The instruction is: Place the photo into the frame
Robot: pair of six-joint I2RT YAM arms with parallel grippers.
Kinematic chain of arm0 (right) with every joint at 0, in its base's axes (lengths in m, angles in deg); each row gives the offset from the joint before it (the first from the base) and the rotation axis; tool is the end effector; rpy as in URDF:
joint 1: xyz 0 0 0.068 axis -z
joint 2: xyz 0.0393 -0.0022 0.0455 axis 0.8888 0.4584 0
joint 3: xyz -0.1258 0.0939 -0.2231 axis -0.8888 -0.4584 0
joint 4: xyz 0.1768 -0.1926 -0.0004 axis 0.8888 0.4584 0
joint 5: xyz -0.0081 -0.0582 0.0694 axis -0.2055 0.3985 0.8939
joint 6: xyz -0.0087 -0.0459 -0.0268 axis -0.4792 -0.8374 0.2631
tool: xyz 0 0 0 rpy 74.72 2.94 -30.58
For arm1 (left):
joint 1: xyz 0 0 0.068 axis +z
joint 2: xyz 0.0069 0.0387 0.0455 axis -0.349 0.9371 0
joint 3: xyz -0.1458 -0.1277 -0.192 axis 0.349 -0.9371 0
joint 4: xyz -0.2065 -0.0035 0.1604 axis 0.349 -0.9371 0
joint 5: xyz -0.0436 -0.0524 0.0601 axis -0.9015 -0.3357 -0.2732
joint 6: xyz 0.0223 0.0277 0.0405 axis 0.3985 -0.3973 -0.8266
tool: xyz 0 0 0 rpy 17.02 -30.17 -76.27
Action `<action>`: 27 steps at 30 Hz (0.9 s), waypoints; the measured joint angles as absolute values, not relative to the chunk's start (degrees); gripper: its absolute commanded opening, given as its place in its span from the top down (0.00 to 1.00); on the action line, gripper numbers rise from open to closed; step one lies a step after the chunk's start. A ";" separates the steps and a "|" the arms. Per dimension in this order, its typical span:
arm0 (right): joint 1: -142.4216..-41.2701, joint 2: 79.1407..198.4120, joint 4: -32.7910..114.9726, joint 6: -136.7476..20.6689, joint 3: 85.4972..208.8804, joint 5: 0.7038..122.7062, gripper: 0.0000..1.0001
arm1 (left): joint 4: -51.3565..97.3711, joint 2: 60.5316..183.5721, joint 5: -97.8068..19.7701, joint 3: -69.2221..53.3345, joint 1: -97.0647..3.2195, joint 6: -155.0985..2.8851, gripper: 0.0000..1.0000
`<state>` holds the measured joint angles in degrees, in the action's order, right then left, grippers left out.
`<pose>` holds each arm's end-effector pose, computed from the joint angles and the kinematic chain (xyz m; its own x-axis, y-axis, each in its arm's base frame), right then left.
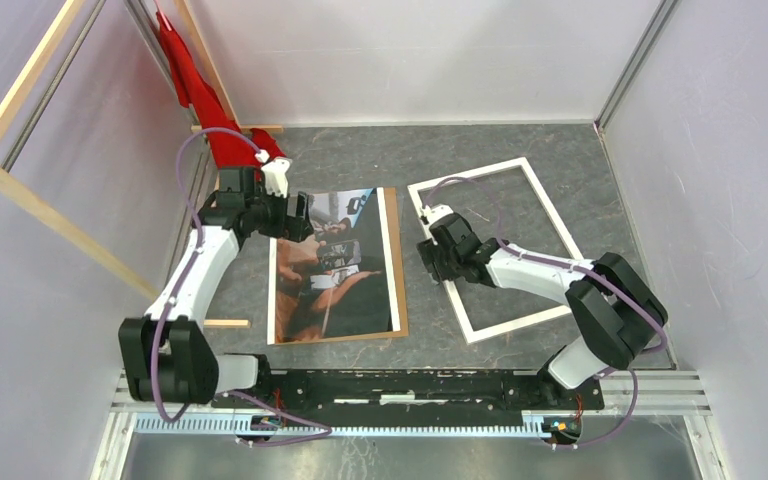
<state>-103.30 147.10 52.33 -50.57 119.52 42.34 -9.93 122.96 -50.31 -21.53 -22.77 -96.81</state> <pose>0.2368 0.1935 0.1731 -0.7243 -0.3024 -0.6196 -0.3778 0.9258 -0.0103 0.2796 -0.0234 0.2719 -0.6984 0.1781 -0.6932 0.3752 0.9159 -0.1427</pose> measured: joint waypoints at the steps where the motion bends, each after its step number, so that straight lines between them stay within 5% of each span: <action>1: -103.34 147.23 52.48 -50.55 119.10 42.40 0.33 | -10.60 121.15 -50.26 -22.16 -22.82 -96.81 0.00; 9: -103.60 147.25 52.37 -49.00 116.24 42.60 0.47 | -13.79 115.66 -50.18 -21.77 -25.18 -97.88 0.00; 16: -105.59 148.24 51.87 -45.28 116.81 42.10 0.87 | -14.76 116.64 -50.07 -21.57 -27.38 -98.52 0.00; 27: -106.12 148.57 65.18 -39.18 134.30 44.79 1.00 | -14.23 119.20 -49.91 -21.57 -29.20 -99.30 0.00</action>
